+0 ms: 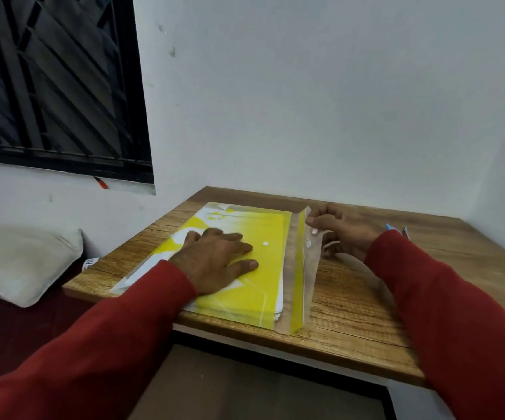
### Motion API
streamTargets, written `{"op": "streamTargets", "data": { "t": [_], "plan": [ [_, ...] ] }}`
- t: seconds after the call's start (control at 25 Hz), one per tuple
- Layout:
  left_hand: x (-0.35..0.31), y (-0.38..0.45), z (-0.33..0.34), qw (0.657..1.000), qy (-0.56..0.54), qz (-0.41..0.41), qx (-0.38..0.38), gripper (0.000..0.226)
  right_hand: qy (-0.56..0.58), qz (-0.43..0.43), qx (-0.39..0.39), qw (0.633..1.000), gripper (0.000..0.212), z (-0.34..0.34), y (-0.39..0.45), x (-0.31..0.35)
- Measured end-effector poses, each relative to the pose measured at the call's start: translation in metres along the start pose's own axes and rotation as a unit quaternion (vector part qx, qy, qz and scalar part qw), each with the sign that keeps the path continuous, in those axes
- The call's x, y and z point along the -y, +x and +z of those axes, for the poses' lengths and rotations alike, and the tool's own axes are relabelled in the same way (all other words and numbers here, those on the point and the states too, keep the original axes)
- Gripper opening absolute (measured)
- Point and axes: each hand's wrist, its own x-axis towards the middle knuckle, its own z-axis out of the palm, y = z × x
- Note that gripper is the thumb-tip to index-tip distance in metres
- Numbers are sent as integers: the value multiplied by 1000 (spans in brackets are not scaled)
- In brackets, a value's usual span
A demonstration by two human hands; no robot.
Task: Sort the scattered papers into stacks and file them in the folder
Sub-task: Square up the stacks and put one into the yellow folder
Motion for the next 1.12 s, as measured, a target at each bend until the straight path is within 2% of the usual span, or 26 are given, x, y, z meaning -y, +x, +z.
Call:
{"op": "streamTargets", "data": {
  "t": [0.08,0.2,0.32,0.44,0.56,0.6,0.68,0.8,1.0,1.12],
  "plan": [
    [0,-3,9,1000,-28,2,-11,68,19,-31,-13,999,15,8,0,1],
    [-1,-1,13,1000,-14,18,-13,47,13,-50,-43,998,19,17,2,-1],
    [-6,7,8,1000,18,12,18,50,43,-47,-73,995,22,18,2,1],
    [-13,10,7,999,38,12,24,62,68,-48,-40,996,19,19,1,3],
    [-15,8,12,999,47,15,0,63,64,-70,6,995,19,25,6,-5],
    [-15,9,14,999,45,15,-3,62,37,-85,12,996,16,27,8,-9],
    [-13,9,16,999,38,16,-7,62,-84,-123,23,989,12,31,11,-14],
    [-12,9,16,999,32,21,-15,70,-260,-167,43,950,18,36,12,-18],
    [-12,8,15,999,23,27,-27,67,-298,-184,46,936,28,35,15,-22],
    [-12,7,15,999,14,21,-37,72,-289,-178,56,939,33,36,16,-23]
  ]
}}
